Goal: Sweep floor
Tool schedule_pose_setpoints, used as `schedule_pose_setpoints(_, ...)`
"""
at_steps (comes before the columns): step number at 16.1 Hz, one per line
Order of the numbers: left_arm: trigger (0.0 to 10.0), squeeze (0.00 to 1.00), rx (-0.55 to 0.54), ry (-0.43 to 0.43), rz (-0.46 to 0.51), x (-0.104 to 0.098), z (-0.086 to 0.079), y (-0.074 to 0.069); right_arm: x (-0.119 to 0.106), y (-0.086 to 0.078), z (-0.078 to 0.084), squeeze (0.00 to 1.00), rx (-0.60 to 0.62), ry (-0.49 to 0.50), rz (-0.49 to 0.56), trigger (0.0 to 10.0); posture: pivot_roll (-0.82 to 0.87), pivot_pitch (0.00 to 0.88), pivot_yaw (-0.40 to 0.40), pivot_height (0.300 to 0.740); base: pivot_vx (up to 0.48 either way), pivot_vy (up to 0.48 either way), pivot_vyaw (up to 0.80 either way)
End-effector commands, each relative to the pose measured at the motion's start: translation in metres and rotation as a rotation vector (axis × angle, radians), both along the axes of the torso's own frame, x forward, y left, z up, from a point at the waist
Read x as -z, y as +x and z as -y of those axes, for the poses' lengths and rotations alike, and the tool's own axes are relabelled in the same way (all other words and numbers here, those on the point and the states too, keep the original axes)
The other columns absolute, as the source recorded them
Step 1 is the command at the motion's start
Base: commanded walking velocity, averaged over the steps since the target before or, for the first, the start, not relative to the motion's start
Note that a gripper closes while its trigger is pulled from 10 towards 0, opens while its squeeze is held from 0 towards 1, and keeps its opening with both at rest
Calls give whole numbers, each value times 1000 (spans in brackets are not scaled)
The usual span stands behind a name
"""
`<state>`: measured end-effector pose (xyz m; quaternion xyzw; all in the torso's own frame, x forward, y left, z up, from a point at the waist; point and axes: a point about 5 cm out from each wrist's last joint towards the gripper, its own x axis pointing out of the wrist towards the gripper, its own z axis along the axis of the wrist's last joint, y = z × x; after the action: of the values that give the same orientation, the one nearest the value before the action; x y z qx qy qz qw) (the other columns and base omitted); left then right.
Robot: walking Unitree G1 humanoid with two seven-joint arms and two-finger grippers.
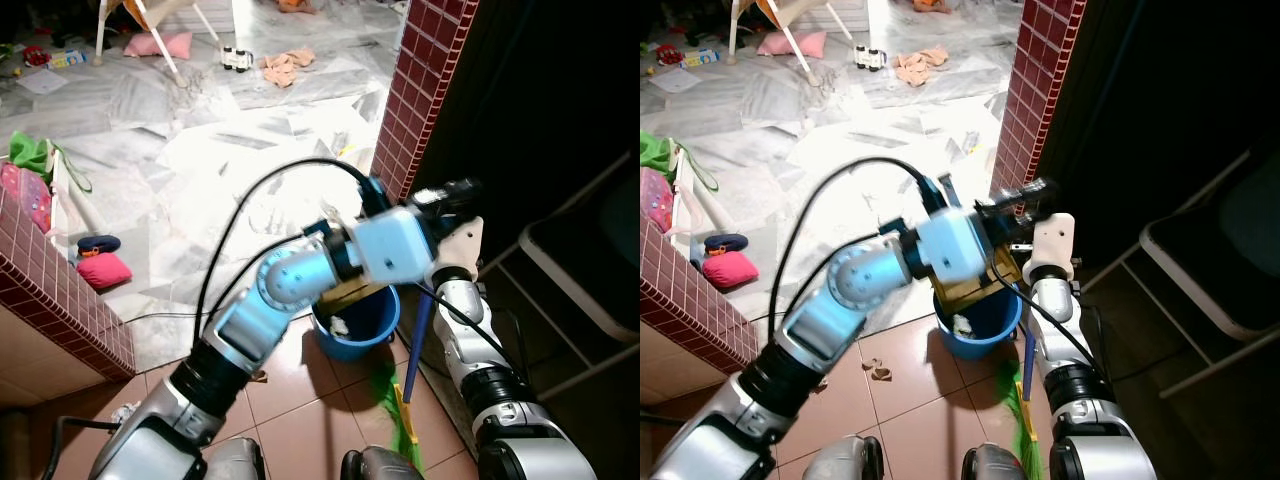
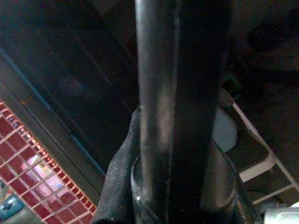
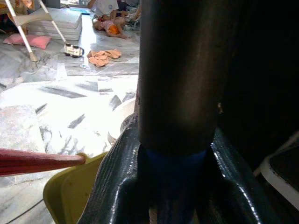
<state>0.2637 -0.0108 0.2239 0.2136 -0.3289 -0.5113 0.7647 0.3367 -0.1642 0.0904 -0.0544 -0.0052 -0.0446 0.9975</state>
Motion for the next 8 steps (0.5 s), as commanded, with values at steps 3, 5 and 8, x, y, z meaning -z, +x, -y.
schedule_pose_setpoints(3, 10000, 0, -38, -11, 27, -10, -6, 5, -13, 5, 0, 0, 2, -1, 61, 10000, -1, 69, -33, 740, 0, 0, 0)
schedule_pose_setpoints(5, 10000, 0, -51, -64, -30, -11, -8, 7, -13, 5, 0, 0, 2, 6, 59, 10000, 0, 69, -32, 740, 0, 0, 0)
schedule_pose_setpoints(8, 10000, 0, -214, -247, -81, -29, -25, 28, -12, 7, -3, 0, -1, 9, 50, 10000, 4, 65, -30, 740, 0, 0, 0)
